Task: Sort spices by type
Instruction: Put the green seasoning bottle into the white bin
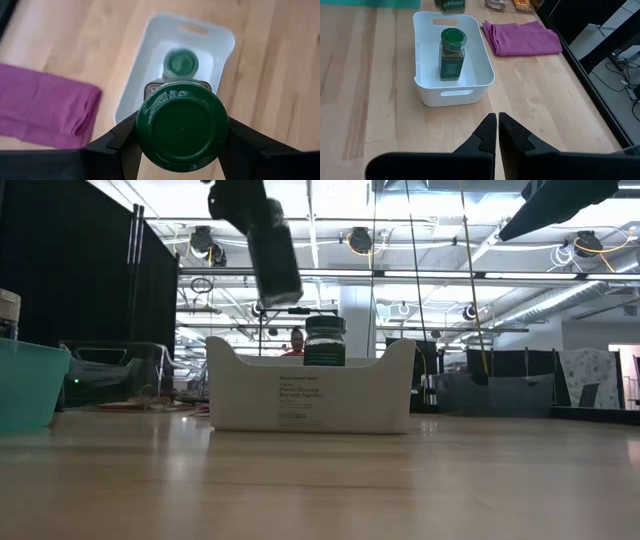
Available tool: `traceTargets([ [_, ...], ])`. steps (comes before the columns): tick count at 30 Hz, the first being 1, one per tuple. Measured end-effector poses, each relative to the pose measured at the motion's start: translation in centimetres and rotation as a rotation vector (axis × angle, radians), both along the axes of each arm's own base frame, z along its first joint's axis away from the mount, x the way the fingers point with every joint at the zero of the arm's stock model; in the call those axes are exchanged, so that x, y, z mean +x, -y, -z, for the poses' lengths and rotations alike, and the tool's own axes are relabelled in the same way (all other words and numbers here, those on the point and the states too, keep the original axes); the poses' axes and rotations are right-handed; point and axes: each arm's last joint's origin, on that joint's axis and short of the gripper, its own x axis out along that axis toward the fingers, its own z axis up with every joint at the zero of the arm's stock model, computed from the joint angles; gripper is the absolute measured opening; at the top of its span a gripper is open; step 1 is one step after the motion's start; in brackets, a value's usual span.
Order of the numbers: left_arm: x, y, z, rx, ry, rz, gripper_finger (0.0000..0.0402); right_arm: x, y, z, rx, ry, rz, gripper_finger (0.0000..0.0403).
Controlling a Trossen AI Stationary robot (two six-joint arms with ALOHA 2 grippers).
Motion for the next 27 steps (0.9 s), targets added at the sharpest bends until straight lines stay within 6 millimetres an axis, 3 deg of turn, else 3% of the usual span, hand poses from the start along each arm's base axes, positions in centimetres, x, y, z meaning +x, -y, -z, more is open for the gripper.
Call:
traceTargets([
  [6,1.0,0.0,2.5,0.010,-0.145,0.027,0.0204,0.0,0.0,0.0,0.002,0.003,0.000,0.0000],
  [19,4.1,0.6,6.8,0.035,-0.233,0.144,0.0204,0.0,0.0,0.0,-0.002,0.006,0.002,0.0000],
  [27,5.3,-0.6,9.2,0.016,-0.309,0.195,0.0204,0.0,0.0,-0.1,-0.001,0.008,0.002,0.0000],
])
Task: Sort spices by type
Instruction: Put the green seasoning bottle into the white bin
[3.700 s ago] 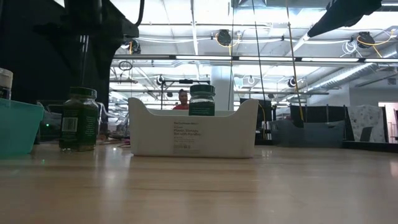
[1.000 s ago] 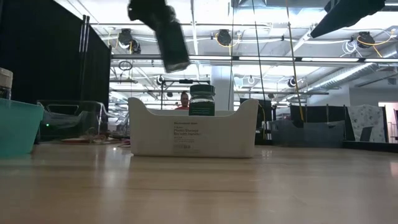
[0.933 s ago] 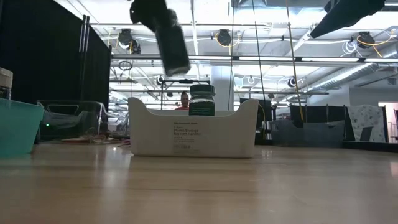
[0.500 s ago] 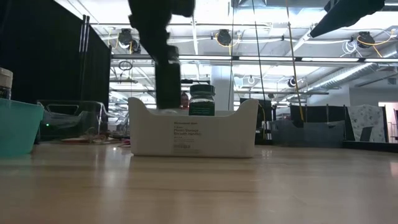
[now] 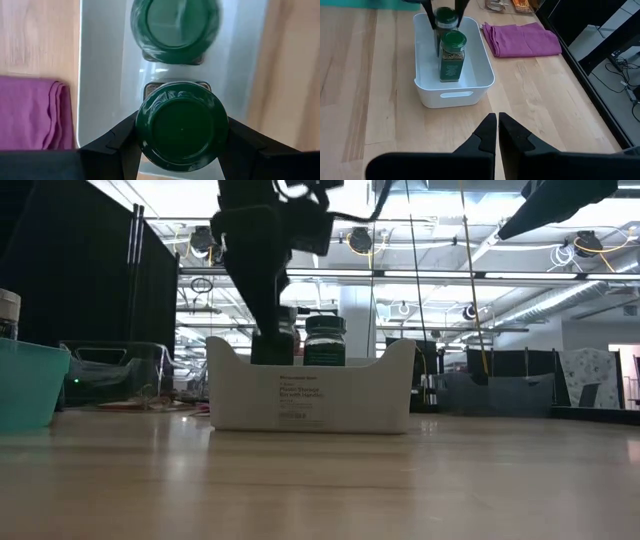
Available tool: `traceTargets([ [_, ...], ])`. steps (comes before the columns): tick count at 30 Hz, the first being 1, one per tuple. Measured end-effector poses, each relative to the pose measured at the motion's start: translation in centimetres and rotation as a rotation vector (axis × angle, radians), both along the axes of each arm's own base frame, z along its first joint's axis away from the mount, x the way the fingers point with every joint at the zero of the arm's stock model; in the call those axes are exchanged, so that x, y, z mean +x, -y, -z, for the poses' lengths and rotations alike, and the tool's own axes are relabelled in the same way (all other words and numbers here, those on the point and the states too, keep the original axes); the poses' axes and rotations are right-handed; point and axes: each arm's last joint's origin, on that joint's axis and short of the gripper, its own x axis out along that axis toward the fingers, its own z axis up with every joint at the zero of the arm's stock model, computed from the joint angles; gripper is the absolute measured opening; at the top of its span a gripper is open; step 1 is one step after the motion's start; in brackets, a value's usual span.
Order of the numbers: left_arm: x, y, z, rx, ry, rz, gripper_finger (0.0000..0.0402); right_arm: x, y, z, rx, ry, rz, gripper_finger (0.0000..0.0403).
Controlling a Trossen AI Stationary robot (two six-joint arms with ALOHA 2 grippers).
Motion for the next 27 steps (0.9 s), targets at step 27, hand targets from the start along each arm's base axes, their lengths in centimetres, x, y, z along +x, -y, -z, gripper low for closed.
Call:
traceTargets([
  [27,0.7,-1.5,0.9,0.043,0.028,0.097,0.0209,0.0,0.0,0.0,0.018,0.008,0.012,0.0000],
])
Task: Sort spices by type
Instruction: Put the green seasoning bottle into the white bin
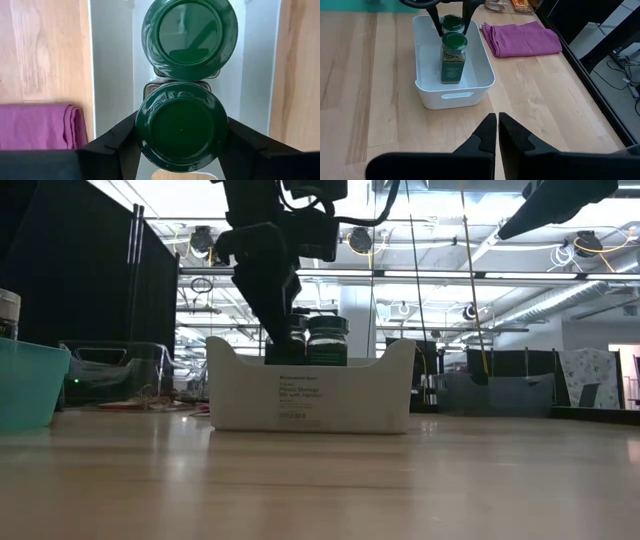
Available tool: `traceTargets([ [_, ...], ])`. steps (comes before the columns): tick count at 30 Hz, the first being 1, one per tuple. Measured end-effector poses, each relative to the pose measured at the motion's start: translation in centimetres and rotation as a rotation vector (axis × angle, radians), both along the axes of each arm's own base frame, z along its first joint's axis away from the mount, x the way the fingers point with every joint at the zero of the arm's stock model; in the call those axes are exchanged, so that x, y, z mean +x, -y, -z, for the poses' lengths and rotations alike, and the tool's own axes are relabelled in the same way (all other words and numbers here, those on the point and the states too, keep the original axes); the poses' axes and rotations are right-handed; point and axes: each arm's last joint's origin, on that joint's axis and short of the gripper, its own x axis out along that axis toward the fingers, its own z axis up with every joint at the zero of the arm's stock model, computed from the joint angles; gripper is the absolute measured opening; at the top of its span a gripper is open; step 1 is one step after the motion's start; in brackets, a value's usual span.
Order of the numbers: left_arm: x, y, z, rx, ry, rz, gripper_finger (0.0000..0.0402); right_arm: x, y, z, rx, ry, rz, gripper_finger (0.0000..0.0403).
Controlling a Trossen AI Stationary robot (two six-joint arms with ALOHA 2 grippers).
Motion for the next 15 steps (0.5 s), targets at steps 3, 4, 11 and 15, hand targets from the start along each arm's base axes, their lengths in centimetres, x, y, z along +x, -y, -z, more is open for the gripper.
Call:
traceTargets([
  [3,-0.03,-0.01,0.01,0.003,-0.003,-0.001,0.0236,0.00,0.00,0.00,0.000,0.000,0.000,0.0000],
  [4,-0.09,-0.02,0.02,0.005,-0.009,-0.001,0.0244,0.00,0.00,0.00,0.000,0.000,0.000,0.0000],
  [11,-0.15,-0.03,0.02,0.007,-0.015,-0.002,0.0257,0.00,0.01,-0.01,0.001,0.001,0.001,0.0000],
  [15,-0.15,-0.03,0.02,0.006,-0.015,-0.005,0.0258,-0.01,0.00,-0.01,0.004,0.002,0.003,0.0000],
])
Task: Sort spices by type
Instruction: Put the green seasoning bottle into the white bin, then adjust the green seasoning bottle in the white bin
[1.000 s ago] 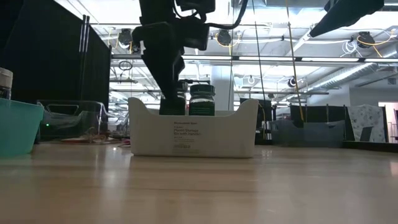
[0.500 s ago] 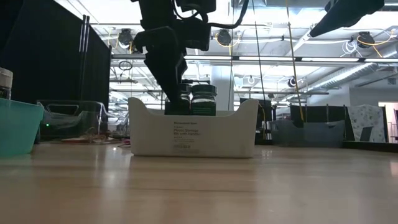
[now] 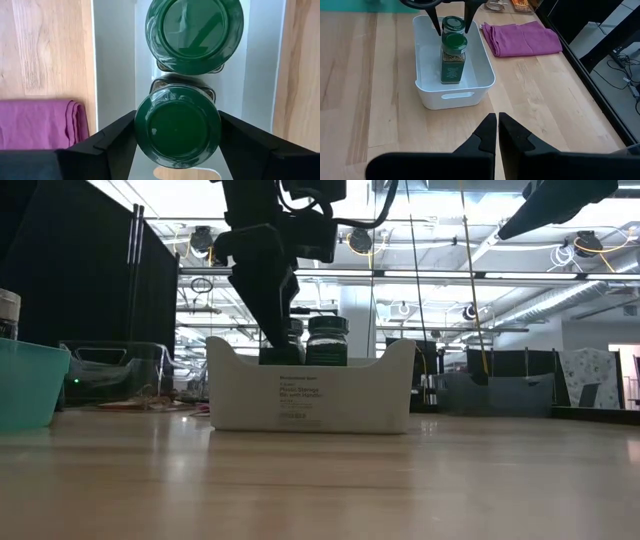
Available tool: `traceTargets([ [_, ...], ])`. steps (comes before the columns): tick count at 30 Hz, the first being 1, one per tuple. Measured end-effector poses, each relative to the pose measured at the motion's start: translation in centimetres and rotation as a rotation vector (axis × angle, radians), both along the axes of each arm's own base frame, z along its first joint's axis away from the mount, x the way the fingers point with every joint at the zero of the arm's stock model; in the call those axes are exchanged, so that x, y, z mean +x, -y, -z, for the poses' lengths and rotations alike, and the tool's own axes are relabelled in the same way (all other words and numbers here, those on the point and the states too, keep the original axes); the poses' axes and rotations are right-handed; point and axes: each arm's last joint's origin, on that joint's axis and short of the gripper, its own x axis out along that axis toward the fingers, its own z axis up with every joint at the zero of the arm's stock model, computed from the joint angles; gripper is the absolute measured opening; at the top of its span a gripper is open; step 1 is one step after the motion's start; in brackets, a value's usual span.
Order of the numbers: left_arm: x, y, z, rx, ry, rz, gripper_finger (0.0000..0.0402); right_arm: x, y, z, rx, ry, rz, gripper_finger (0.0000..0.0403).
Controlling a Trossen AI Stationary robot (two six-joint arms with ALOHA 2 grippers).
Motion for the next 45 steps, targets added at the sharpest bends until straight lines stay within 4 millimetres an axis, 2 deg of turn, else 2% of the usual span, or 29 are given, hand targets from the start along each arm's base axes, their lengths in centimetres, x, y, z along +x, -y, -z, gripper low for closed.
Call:
traceTargets([
  [14,-0.2,0.3,-1.2,-0.011,-0.022,-0.034,0.0260,0.0,0.0,0.0,-0.007,0.004,0.005,0.0000],
  [23,-1.1,0.3,-3.7,-0.011,-0.126,-0.080,0.0260,0.0,0.0,0.0,-0.007,0.004,0.005,0.0000],
  [28,-0.8,-0.2,-4.2,0.134,-0.089,-0.083,0.0252,0.0,0.0,0.0,-0.015,0.011,0.014,0.0000],
  [33,-0.3,-1.3,-4.2,0.215,-0.049,-0.069,0.0184,0.0,0.1,-0.1,-0.021,0.016,0.021,0.0000],
  [39,-0.1,-1.9,-4.0,0.231,-0.047,0.000,0.0029,0.0,0.1,-0.1,-0.016,0.019,0.026,0.0000],
  [40,0.0,-2.0,-4.0,0.224,-0.041,0.003,0.0015,0.0,0.1,-0.1,-0.017,0.019,0.027,0.0000],
  [45,0.3,-2.0,-4.0,0.208,-0.008,0.032,0.0005,0.0,0.1,0.2,-0.007,0.022,0.036,0.0000],
])
